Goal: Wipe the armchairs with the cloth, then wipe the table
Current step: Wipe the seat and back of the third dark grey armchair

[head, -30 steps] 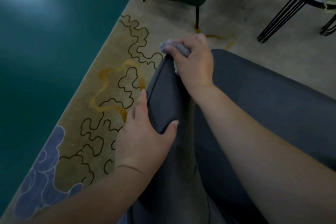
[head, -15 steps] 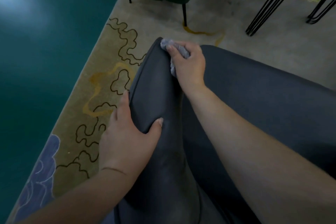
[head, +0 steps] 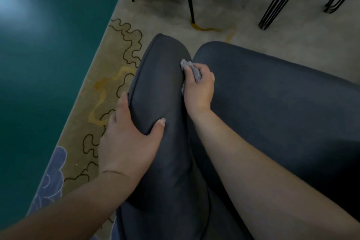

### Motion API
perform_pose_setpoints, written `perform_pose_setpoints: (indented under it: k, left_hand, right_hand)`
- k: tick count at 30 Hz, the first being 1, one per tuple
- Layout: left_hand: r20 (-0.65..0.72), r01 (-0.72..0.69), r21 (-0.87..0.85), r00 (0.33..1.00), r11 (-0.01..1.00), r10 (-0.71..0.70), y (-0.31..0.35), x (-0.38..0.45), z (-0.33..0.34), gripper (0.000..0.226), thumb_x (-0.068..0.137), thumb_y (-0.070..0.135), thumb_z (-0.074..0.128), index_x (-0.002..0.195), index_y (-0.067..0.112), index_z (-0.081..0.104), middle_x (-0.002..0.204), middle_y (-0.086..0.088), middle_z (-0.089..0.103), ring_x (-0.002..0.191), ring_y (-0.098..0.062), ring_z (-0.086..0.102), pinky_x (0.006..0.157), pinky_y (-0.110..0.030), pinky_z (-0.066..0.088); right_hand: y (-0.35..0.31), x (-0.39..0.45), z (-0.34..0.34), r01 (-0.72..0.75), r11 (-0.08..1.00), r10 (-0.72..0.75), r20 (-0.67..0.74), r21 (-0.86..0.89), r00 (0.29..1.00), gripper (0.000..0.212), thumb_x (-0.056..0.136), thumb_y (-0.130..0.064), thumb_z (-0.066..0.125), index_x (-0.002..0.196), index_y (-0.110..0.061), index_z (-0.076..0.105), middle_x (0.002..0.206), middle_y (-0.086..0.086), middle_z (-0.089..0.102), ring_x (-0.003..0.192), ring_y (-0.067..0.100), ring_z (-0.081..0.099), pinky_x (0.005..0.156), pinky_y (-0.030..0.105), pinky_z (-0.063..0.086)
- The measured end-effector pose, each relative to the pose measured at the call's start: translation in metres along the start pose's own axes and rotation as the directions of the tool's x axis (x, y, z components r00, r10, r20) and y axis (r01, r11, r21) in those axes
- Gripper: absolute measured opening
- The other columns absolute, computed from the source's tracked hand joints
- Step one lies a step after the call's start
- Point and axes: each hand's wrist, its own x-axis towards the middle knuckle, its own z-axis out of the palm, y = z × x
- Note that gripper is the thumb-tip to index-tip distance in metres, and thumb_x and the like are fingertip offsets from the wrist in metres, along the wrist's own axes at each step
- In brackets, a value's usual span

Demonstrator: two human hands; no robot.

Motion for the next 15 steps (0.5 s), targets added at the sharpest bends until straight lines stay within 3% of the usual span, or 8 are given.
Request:
perform_pose_setpoints:
  k: [2, 3, 7, 9, 13, 15]
  left_hand:
    - [0.001, 0.001, 0.012, 1.000, 1.000, -0.001, -0.001, 0.000, 0.000, 0.096, 0.068, 0.069, 0.057, 0.148, 0.038, 0.012, 0.148, 0.002, 0.038, 0.129, -0.025, 0.045, 0.101, -0.043, 0.041]
    - [-0.001, 0.001, 0.020, 1.000, 1.000, -0.001, -0.001, 0.000, 0.000, 0.096, 0.068, 0.069, 0.057, 0.148, 0.037, 0.012, 0.149, 0.001, 0.038, 0.128, -0.025, 0.045, 0.100, -0.043, 0.041]
    - [-0.004, 0.005, 0.060, 1.000, 0.998, -0.005, -0.001, 0.000, 0.000, 0.094, 0.070, 0.069, 0.055, 0.147, 0.038, 0.011, 0.149, -0.002, 0.036, 0.126, -0.029, 0.047, 0.096, -0.042, 0.042]
    - [0.002, 0.004, 0.080, 1.000, 0.997, -0.005, 0.001, 0.001, -0.001, 0.093, 0.072, 0.068, 0.055, 0.147, 0.037, 0.010, 0.149, -0.004, 0.036, 0.124, -0.031, 0.048, 0.094, -0.043, 0.042]
    - [0.002, 0.015, 0.073, 1.000, 0.997, -0.015, 0.006, 0.001, -0.002, 0.092, 0.075, 0.065, 0.057, 0.148, 0.035, 0.011, 0.147, -0.007, 0.038, 0.121, -0.034, 0.050, 0.091, -0.044, 0.044]
    - [0.016, 0.019, 0.069, 1.000, 0.997, -0.020, 0.008, 0.000, -0.003, 0.092, 0.075, 0.065, 0.057, 0.148, 0.035, 0.011, 0.145, -0.010, 0.039, 0.120, -0.035, 0.050, 0.091, -0.045, 0.044]
  right_hand:
    - [0.008, -0.022, -0.009, -0.022, 1.000, 0.023, 0.079, -0.020, 0.997, 0.004, 0.090, -0.021, 0.061, 0.087, -0.019, 0.060, 0.097, 0.016, 0.059, 0.082, 0.010, 0.058, 0.080, 0.029, 0.049]
    - [0.012, -0.040, -0.017, -0.031, 0.999, 0.034, 0.118, -0.033, 0.992, 0.007, 0.090, -0.022, 0.062, 0.084, -0.023, 0.058, 0.095, 0.015, 0.059, 0.082, 0.015, 0.058, 0.078, 0.031, 0.049]
    - [0.022, -0.109, -0.057, -0.059, 0.996, 0.075, 0.285, -0.066, 0.955, 0.012, 0.088, -0.022, 0.063, 0.081, -0.030, 0.060, 0.094, 0.003, 0.057, 0.082, 0.001, 0.056, 0.073, 0.011, 0.042]
    - [0.021, -0.127, -0.074, -0.083, 0.993, 0.109, 0.362, -0.086, 0.926, 0.018, 0.088, -0.021, 0.064, 0.078, -0.036, 0.061, 0.095, 0.000, 0.057, 0.082, -0.001, 0.057, 0.072, 0.007, 0.041]
    - [0.017, -0.133, -0.104, -0.116, 0.974, 0.190, 0.427, -0.194, 0.884, 0.011, 0.088, -0.023, 0.066, 0.080, -0.031, 0.066, 0.098, 0.006, 0.058, 0.069, -0.003, 0.059, 0.057, 0.008, 0.045]
    - [0.015, -0.136, -0.119, -0.146, 0.959, 0.222, 0.322, -0.243, 0.921, 0.001, 0.086, -0.026, 0.068, 0.085, -0.026, 0.067, 0.098, 0.012, 0.062, 0.075, 0.007, 0.064, 0.067, 0.020, 0.053]
